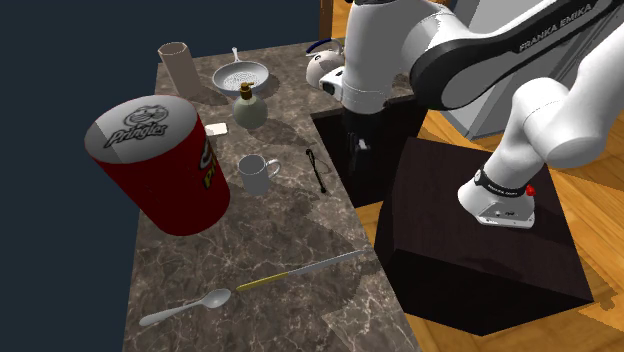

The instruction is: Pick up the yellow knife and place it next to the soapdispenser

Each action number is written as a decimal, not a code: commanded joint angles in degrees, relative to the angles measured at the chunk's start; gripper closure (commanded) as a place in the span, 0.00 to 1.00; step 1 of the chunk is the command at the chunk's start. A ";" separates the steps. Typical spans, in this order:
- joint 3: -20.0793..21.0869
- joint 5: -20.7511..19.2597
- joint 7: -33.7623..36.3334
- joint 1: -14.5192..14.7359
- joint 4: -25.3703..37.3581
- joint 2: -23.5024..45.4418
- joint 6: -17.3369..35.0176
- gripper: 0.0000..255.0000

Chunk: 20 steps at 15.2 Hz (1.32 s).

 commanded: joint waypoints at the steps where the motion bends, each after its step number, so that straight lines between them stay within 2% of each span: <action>1: 1.48 -0.61 1.19 0.72 2.20 4.01 1.74 0.00; 10: 5.85 -6.58 6.56 4.52 12.12 21.60 8.14 0.00; 20: 6.54 -14.56 11.28 12.03 27.42 40.63 9.97 0.00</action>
